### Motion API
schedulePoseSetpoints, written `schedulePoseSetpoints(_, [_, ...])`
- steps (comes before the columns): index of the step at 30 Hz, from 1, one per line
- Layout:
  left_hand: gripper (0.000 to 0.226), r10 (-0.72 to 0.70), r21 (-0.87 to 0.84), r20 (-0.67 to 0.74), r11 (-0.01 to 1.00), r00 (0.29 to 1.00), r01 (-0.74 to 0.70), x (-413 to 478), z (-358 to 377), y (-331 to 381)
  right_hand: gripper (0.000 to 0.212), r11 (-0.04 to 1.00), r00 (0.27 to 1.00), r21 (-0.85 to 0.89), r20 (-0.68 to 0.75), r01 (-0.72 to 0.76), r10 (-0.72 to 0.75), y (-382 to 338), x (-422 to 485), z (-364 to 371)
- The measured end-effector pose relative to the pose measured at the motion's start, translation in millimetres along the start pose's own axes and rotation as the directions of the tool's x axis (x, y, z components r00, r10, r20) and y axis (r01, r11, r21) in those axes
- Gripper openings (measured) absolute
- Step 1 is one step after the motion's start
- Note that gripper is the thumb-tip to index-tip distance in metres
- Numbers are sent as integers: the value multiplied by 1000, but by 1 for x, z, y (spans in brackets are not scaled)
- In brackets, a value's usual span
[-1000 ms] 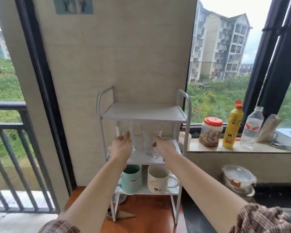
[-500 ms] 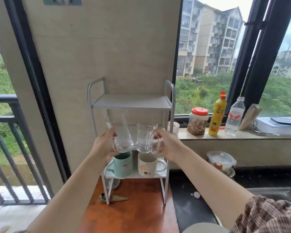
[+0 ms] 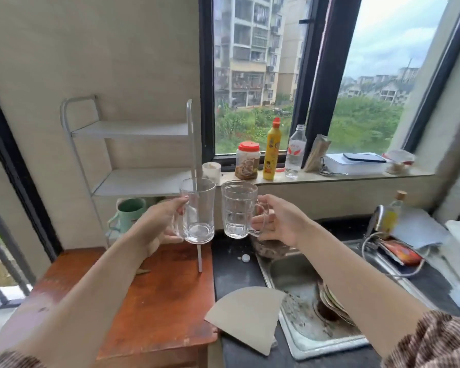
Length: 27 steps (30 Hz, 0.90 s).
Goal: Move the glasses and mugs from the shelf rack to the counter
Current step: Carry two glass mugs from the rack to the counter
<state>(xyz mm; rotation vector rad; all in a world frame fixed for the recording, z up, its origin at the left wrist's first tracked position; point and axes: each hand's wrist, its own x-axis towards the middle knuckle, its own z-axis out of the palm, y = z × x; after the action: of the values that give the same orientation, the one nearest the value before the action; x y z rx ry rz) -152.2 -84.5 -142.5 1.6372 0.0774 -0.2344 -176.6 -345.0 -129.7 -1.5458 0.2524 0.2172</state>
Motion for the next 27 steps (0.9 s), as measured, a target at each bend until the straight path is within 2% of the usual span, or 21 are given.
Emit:
schedulePoseSetpoints(3, [68,-30,41,65,999,997,27,-28,71,-11,20,1000,997,20,-73,-10,11,25,-42,-64])
schedulePoseSetpoints(4, [64,-45,47,82,998,996,41,-38,96,-15,21,1000,995,19,-100,-19,21,34,-57,-86])
schedulePoseSetpoints(7, [24,-95,29,164,995,982,92,-71,177,-27,27,998,980,20,-190,-58,60,64,-107,-154])
schedulePoseSetpoints(10, [16,-122,34,292,992,949,117,-99,254,-42,28,995,953,51,-286,-88,100,96,-160,-219])
schedulePoseSetpoints(15, [43,-161,127,434,985,886,117,-133,377,-58,28,990,881,112,-455,-91,133,134,-246,-322])
schedulePoseSetpoints(18, [25,-161,108,540,987,826,121,-156,452,-61,32,983,819,172,-553,-71,156,155,-294,-378])
schedulePoseSetpoints(20, [21,-171,127,613,985,771,118,-170,501,-63,35,976,760,206,-622,-72,187,166,-326,-410])
schedulePoseSetpoints(24, [30,-189,182,727,980,660,80,-202,599,-63,31,962,635,272,-737,-36,232,186,-390,-474])
schedulePoseSetpoints(26, [31,-176,176,758,982,628,62,-210,637,-64,29,955,600,295,-763,-7,240,191,-414,-495])
schedulePoseSetpoints(27, [29,-170,169,798,984,578,56,-220,661,-64,28,953,571,302,-784,10,242,194,-428,-510])
